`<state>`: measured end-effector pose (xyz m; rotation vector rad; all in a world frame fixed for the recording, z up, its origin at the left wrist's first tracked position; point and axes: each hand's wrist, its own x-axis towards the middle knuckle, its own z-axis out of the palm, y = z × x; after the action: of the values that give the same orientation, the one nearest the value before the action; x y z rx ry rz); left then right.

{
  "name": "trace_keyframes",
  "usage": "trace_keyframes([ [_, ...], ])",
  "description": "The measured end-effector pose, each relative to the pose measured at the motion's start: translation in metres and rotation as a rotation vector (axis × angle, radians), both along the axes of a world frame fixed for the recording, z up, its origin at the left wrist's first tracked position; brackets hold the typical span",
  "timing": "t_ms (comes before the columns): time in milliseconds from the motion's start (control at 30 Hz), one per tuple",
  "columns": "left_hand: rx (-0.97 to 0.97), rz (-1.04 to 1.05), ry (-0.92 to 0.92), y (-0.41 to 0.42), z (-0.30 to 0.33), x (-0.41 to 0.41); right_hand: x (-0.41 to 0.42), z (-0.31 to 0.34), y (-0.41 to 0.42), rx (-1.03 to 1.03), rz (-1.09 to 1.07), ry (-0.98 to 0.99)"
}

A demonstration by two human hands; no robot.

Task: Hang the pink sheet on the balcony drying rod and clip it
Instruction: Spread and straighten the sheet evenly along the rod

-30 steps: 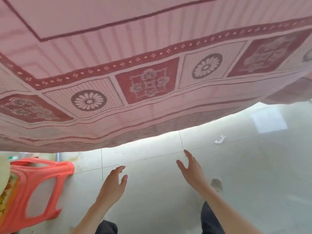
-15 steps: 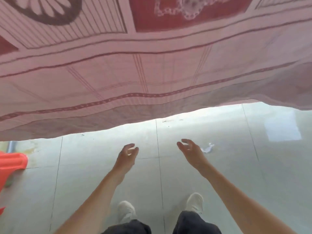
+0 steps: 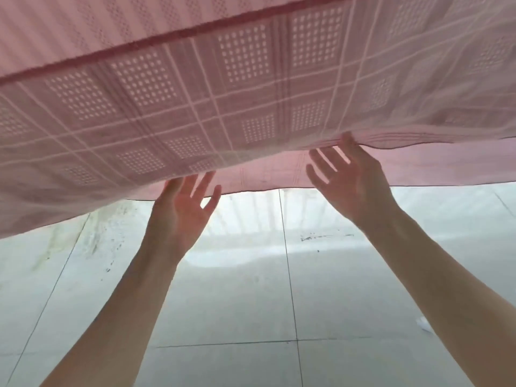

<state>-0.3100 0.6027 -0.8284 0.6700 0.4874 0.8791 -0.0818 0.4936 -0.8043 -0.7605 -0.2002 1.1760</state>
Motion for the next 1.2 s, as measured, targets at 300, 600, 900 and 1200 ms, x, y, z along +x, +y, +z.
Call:
trace_keyframes([
  [300, 0.093, -0.008, -0.092, 0.0, 0.014, 0.0, 0.003, -0.007, -0.004, -0.066, -0.056, 0.0],
  [600, -0.053, 0.128, 0.032, -0.015, -0.018, -0.001, 0.002, -0.025, -0.014, -0.084, -0.109, -0.06],
  [900, -0.301, 0.33, 0.329, -0.003, -0.027, 0.014, -0.001, -0.048, -0.022, -0.223, -0.151, -0.198],
  [1200, -0.281, 0.271, 0.062, 0.009, -0.037, 0.033, 0.0, -0.057, -0.021, -0.22, -0.13, -0.04],
])
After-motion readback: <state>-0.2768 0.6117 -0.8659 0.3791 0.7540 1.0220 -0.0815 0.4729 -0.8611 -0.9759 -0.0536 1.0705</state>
